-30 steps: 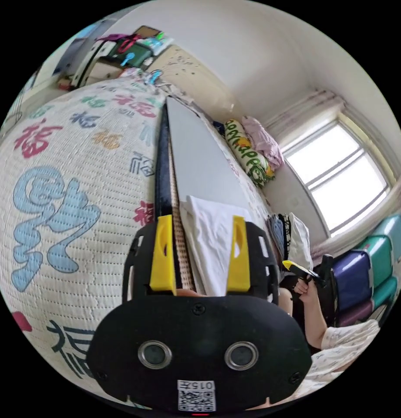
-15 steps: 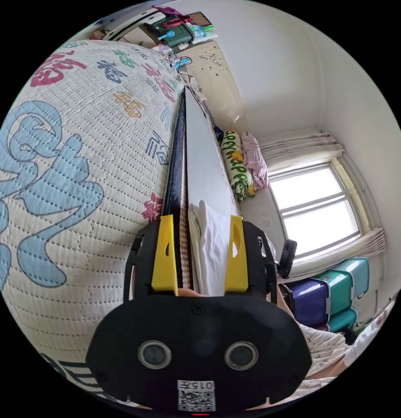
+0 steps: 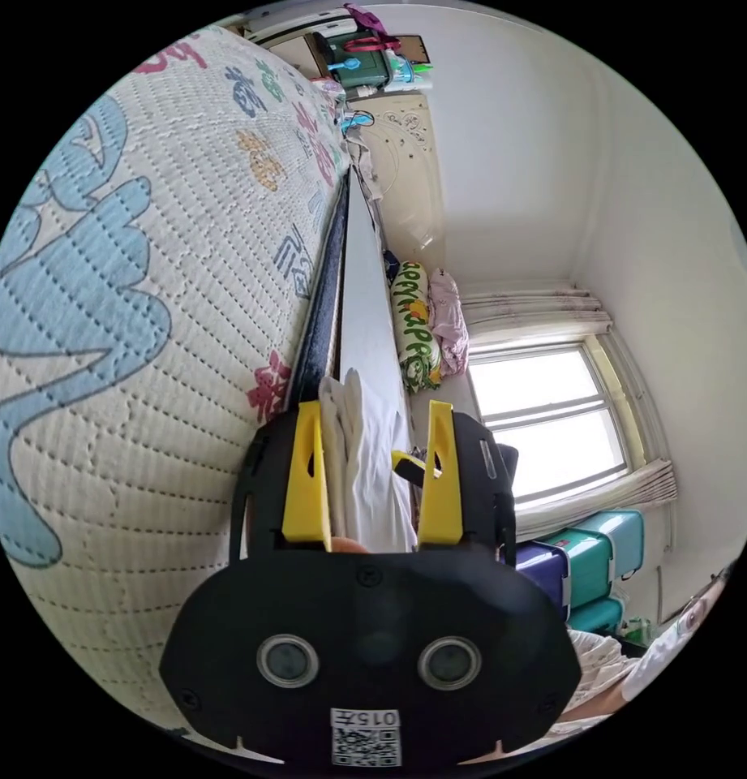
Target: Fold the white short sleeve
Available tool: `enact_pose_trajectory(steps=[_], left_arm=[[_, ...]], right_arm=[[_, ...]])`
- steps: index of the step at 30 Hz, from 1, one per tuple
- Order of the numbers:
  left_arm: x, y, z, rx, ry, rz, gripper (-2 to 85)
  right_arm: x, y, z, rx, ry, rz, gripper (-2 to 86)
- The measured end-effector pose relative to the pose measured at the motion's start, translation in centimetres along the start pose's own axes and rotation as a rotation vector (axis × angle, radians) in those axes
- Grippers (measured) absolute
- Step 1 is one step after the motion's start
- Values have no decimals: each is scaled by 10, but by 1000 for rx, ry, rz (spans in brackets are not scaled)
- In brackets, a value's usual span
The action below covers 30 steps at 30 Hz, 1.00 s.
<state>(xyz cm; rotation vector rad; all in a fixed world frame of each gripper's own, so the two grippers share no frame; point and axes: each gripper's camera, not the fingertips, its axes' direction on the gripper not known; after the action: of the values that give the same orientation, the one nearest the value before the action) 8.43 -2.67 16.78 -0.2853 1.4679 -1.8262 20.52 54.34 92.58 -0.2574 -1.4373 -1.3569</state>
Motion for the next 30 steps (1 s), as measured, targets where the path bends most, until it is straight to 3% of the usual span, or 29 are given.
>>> enact_pose_trajectory(steps=[7, 11, 16, 25, 30], left_arm=[[-15, -3, -17, 77, -28, -79, 75], [-5, -16, -24, 67, -61, -45, 58], [6, -41, -34, 65, -89, -26, 51], [35, -85, -63, 51, -103, 1, 49], [74, -111, -82, 38, -134, 70, 44]], right_arm=[[7, -40, -8, -46, 23, -79, 32], [83, -47, -58, 131, 61, 75, 76], [151, -64, -41, 155, 43, 241, 98], [171, -82, 19, 126, 39, 228, 54], [204, -50, 23, 205, -105, 315, 16]])
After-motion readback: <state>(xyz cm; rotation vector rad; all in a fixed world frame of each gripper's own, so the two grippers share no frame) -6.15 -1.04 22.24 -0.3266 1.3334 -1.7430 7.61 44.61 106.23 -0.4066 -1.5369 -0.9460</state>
